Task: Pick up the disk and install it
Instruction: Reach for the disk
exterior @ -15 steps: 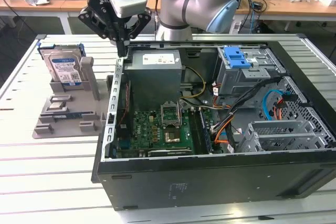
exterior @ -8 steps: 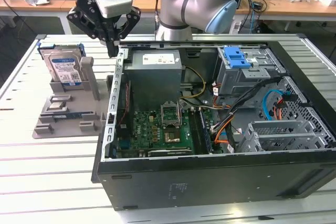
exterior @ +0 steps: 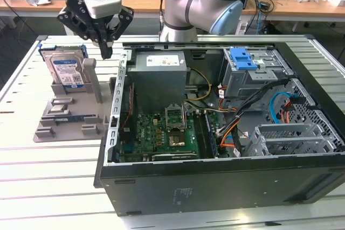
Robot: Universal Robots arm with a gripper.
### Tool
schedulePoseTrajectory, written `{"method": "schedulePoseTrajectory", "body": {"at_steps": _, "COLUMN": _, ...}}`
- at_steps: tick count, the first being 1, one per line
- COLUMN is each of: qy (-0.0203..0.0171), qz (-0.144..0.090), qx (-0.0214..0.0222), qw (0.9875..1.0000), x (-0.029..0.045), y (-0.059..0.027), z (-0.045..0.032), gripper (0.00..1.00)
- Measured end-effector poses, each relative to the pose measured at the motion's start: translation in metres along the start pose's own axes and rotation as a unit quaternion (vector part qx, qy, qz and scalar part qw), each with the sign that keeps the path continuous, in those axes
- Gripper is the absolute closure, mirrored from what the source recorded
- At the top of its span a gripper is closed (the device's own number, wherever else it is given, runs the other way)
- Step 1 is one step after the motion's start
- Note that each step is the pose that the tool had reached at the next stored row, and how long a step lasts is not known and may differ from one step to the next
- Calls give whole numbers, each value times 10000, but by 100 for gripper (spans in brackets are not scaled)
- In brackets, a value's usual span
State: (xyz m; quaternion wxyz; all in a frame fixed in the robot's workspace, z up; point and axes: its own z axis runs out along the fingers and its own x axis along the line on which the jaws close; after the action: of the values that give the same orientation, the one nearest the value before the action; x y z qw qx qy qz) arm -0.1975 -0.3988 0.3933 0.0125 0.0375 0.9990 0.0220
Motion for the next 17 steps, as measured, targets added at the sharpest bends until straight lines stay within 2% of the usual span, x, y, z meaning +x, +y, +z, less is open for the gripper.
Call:
{"method": "schedulePoseTrajectory", "body": {"at_steps": 5, "qy": 0, "qz": 0, "qx": 0, "qw": 10000, "x": 144, "y": -10, "z": -3, "gripper": 89}}
{"method": "schedulePoseTrajectory", "body": {"at_steps": 12, "qy": 0, "qz": -1, "qx": 0, "qw": 10000, "x": 305, "y": -21, "z": -7, "gripper": 89}}
{"method": "schedulePoseTrajectory", "body": {"at_steps": 15, "qy": 0, "qz": 0, "qx": 0, "qw": 10000, "x": 420, "y": -27, "z": -9, "gripper": 89}}
{"method": "schedulePoseTrajectory", "body": {"at_steps": 17, "qy": 0, "qz": -1, "qx": 0, "qw": 10000, "x": 471, "y": -31, "z": -10, "gripper": 89}}
